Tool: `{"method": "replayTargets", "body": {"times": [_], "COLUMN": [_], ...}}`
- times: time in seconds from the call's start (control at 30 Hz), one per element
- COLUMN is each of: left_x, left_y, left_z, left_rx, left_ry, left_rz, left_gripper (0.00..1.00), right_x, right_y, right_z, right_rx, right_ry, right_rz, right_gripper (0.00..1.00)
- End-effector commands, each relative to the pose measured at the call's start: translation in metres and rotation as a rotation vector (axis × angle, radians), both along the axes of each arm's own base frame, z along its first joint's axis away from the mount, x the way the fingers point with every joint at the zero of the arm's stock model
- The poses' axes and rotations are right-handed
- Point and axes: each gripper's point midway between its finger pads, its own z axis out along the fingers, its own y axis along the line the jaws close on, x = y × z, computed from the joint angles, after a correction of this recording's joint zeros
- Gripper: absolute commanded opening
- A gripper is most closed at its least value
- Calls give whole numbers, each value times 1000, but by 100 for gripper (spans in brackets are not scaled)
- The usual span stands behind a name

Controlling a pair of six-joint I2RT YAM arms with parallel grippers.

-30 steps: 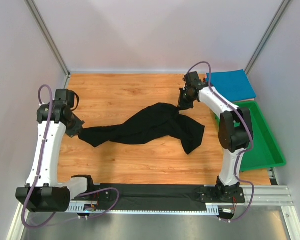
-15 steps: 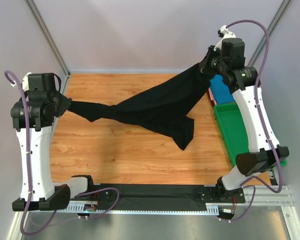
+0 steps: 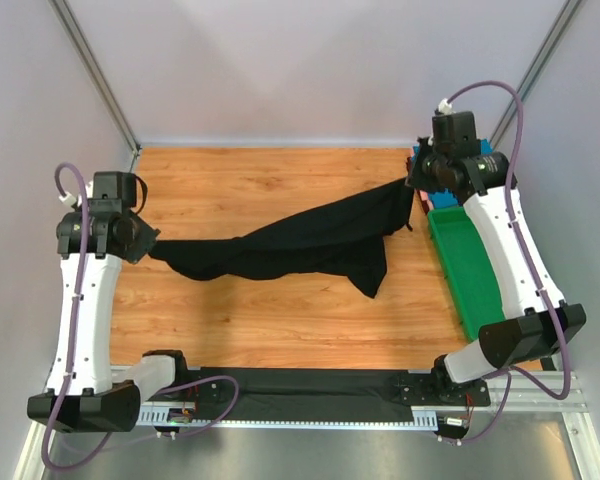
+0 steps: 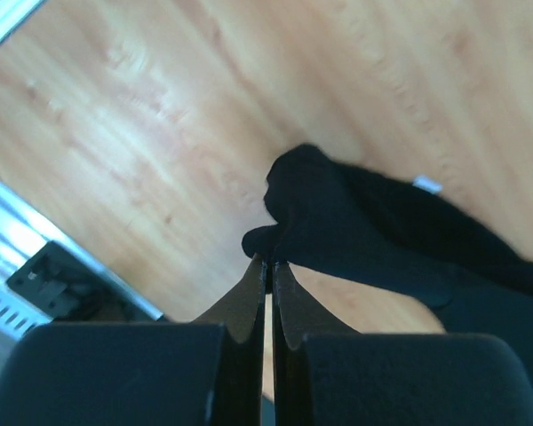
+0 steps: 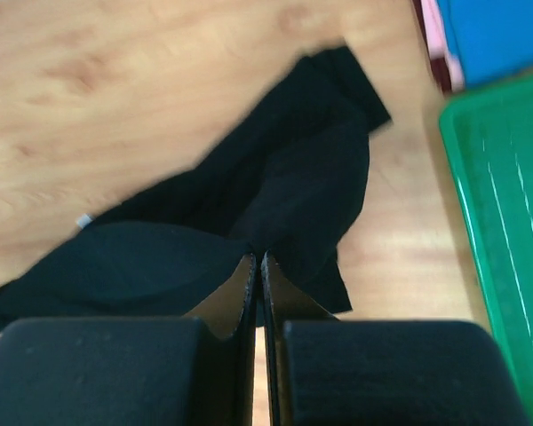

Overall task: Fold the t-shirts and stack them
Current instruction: Flatten the tshirt out

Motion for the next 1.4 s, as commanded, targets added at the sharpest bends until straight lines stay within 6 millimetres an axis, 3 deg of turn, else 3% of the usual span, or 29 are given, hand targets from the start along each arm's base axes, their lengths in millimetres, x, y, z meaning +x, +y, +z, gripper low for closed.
{"method": "replayTargets", "body": {"times": [0.0, 0.13, 0.17, 0.23, 0.27, 0.33, 0.37, 0.4, 0.47, 0.5, 0.57, 0.6, 0.63, 0.7, 0.73, 0.8, 0.83, 0.87, 0.93, 1.17, 1.37], "left_x": [-31, -28, -25, -15, -11, -2, 1, 4, 9, 10, 11, 10, 11, 12, 15, 18, 20, 21, 23, 26, 26], "left_y": [1, 12, 16, 23, 25, 28, 29, 28, 24, 22, 22, 23, 23, 21, 19, 16, 16, 16, 17, 16, 13], "left_z": [-36, -74, -80, -87, -89, -96, -99, -105, -109, -113, -117, -118, -120, -123, -124, -126, -125, -125, -124, -124, -125], "left_rx": [20, 78, 100, 135, 149, 166, 172, 165, 151, 138, 137, 141, 143, 132, 125, 108, 110, 109, 116, 114, 97], "left_ry": [139, 240, 254, 280, 291, 322, 334, 356, 365, 382, 393, 396, 395, 396, 388, 390, 390, 390, 389, 388, 384], "left_rz": [-18, -18, -21, -14, -20, -24, -27, -35, -54, -63, -67, -70, -72, -78, -84, -95, -97, -101, -103, -116, -124], "left_gripper": [0, 0, 0, 0, 0, 0, 0, 0, 0, 0, 0, 0, 0, 0, 0, 0, 0, 0, 0, 0, 0], "right_x": [-29, -19, -9, 15, 33, 56, 68, 82, 96, 99, 91, 87, 74, 65, 46, 41, 34, 28, 22, 19, 24], "right_y": [-10, 2, 4, 9, 10, 15, 11, 12, 4, 1, -8, -11, -14, -16, -19, -16, -10, -5, 3, -3, -2], "right_z": [-32, -68, -85, -95, -114, -126, -156, -149, -160, -163, -163, -152, -162, -161, -159, -159, -149, -163, -169, -226, -246], "right_rx": [2, -3, -14, -3, 17, 61, 72, 88, 96, 88, 55, 52, 39, 43, 39, 40, 39, 21, -28, -131, -142], "right_ry": [109, 197, 234, 230, 270, 278, 344, 324, 356, 389, 438, 423, 461, 431, 429, 380, 342, 346, 328, 360, 368], "right_rz": [-64, 4, 18, 64, 69, 97, 85, 85, 56, 42, -7, -22, -45, -51, -57, -47, -19, 22, 80, 165, 208], "right_gripper": [0, 0, 0, 0, 0, 2, 3, 6, 13, 21, 31, 37, 39, 44, 44, 43, 42, 40, 39, 39, 40]}}
